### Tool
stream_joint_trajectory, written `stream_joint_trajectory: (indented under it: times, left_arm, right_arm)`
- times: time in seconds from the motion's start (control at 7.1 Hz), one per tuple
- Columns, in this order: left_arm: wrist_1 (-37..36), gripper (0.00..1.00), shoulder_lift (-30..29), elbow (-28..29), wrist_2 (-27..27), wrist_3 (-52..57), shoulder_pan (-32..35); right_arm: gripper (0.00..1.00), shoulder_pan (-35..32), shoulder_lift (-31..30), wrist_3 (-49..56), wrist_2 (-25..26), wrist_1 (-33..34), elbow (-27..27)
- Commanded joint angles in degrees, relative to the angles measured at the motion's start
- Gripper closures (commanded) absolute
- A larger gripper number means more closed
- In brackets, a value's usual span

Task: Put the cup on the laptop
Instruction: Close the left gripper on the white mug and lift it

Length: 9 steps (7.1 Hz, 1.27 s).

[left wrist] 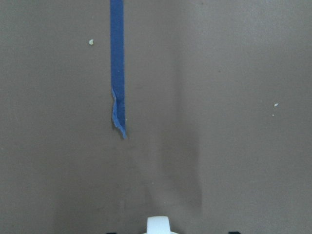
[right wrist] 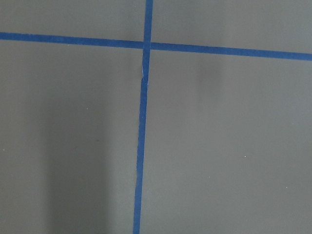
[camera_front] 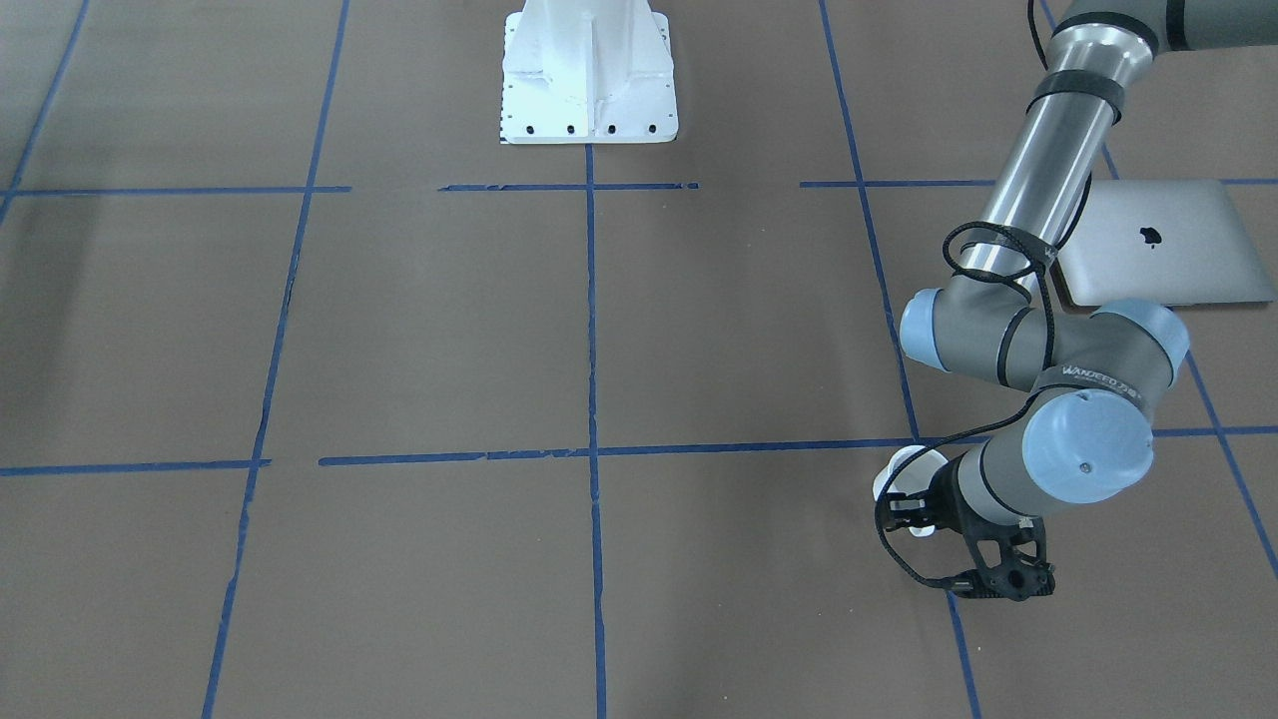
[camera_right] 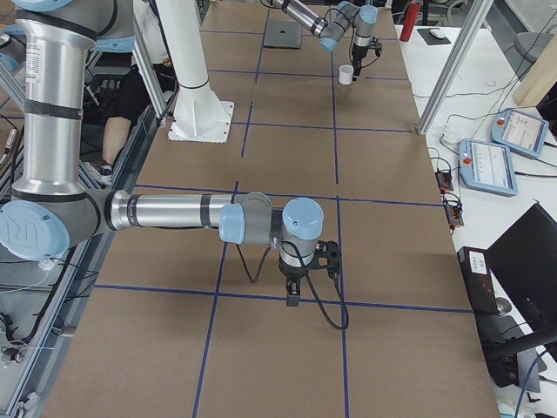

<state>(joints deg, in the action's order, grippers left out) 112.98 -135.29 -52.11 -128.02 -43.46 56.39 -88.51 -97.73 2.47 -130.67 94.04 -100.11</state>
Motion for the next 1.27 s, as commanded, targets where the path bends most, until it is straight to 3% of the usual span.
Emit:
stream_joint_trajectory:
  times: [0.0,0.42,0.7,0.99,1.13]
  left_arm:
    - [-0.30,1.00,-0.15,-0.01,-0.12,-0.13,0.30]
    - [-6.15,1.00,-1.64,-2.80,-4.17,-0.31,4.06]
    - [-20.78,1.00,2.19,-16.80,-4.08,5.27,7.85]
    - [-34.43,1.00,11.31,-33.93,-3.82,16.33,12.32]
    - [-37.53,1.00,16.50,-40.63,-3.73,23.27,15.39]
  right_arm:
    - [0.00,0.00,0.00,0.00,-0.02,0.00,0.00]
    - [0.00,0.00,0.00,0.00,-0.02,0.00,0.00]
    - [0.00,0.00,0.00,0.00,-0.02,0.00,0.00]
    - [0.00,0.00,0.00,0.00,-0.02,0.00,0.00]
    - [0.00,0.00,0.00,0.00,0.07,0.00,0.00]
